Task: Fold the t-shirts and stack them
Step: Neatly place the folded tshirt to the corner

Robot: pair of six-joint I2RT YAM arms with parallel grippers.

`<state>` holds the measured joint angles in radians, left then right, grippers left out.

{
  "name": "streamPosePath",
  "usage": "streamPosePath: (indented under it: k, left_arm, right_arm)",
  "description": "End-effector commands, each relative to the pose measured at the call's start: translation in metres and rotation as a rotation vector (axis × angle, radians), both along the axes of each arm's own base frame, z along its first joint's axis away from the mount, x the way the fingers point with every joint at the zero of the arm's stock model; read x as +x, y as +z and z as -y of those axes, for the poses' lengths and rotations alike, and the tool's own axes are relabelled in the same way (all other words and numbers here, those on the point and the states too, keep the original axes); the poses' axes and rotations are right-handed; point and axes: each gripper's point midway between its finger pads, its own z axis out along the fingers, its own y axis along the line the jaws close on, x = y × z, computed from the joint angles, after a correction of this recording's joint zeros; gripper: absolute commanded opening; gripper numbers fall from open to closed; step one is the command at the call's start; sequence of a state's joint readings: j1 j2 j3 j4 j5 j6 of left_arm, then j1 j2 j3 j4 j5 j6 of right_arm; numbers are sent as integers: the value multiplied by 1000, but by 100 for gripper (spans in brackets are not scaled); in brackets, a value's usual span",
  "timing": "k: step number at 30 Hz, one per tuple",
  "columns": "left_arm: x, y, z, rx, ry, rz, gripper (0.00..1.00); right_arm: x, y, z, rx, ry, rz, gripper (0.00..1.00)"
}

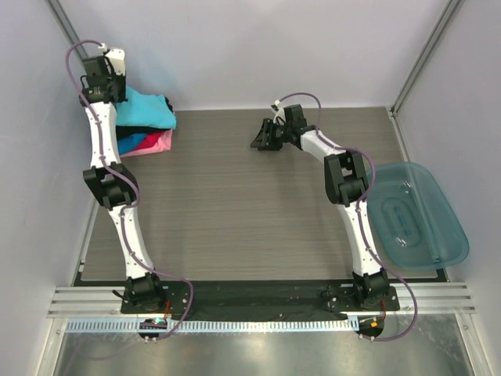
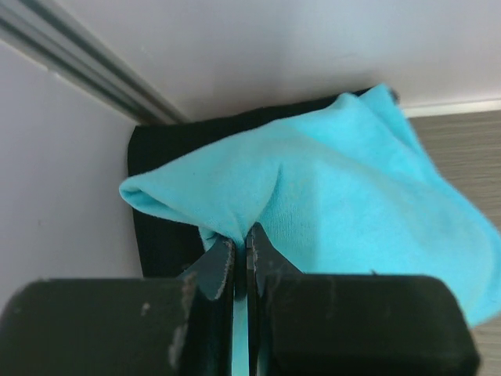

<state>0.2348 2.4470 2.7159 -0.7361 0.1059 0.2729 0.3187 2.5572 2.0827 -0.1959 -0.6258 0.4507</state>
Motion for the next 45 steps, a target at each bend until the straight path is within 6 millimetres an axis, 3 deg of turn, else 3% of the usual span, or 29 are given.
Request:
streamPosePath:
  k: [1,7,16,21,23,24,25,26,27,28,29,30,31,32,33,34,35,36,37,41,45]
  left_arm:
    - [11,24,-28,105,57,97,0]
    - [24,26,-39,189,60,141,0]
    - [26,37,-60,326,102,159,0]
    - [27,29,-67,389,107,135,0]
    - [26,32,-73,392,149,147,27]
    - [27,42,-74,395,171,181,38]
    - [25,57,-71,394,187,215,54]
    - [27,74,-65,378,196,274,63]
    - [31,72,-48,374,175,277,71]
    - [24,101,-37,387,188,328,80]
    - [23,111,-22,406,168,346,83]
    - [27,124,12,420,127,386,87]
    - [28,113,29,429,106,365,89]
    - [17,137,44,440,108,404,89]
    - [17,142,71,435,68,423,90]
    - [16,127,91,423,33,389,90]
    - [13,125,101,399,19,386,90]
    - [6,119,124,348,-64,353,88]
    - [3,108,133,317,-104,311,78]
    - [-13,55,148,170,-135,115,55]
    - [-29,15,151,136,-153,-47,49]
  right_arm:
    - [4,49,3,10,-2,93,51]
    - [3,46,1,10,0,87,51]
    - [0,45,-6,12,13,86,51]
    - [-1,44,-7,13,15,83,51]
    - [-1,43,-7,13,17,82,52]
    - [-2,44,-7,11,19,85,52]
    - [-2,43,-7,10,19,83,52]
    - [-3,43,-7,8,20,83,52]
    - [-4,41,-7,8,21,79,52]
    - [-6,40,-6,8,23,75,52]
    - [-6,40,-6,7,22,71,52]
    - [-7,38,-6,5,23,67,52]
    - [-9,37,-5,3,26,65,52]
    - [-9,40,-5,3,27,70,52]
    - [-8,41,-4,3,24,73,52]
    - [-9,41,-5,1,30,76,52]
    - [-8,45,-4,1,31,87,52]
    - [-8,45,-3,-2,28,89,52]
    - [-8,45,-2,-5,29,92,52]
    - [-6,46,4,-10,22,96,52]
    - [-8,44,10,-14,15,85,52]
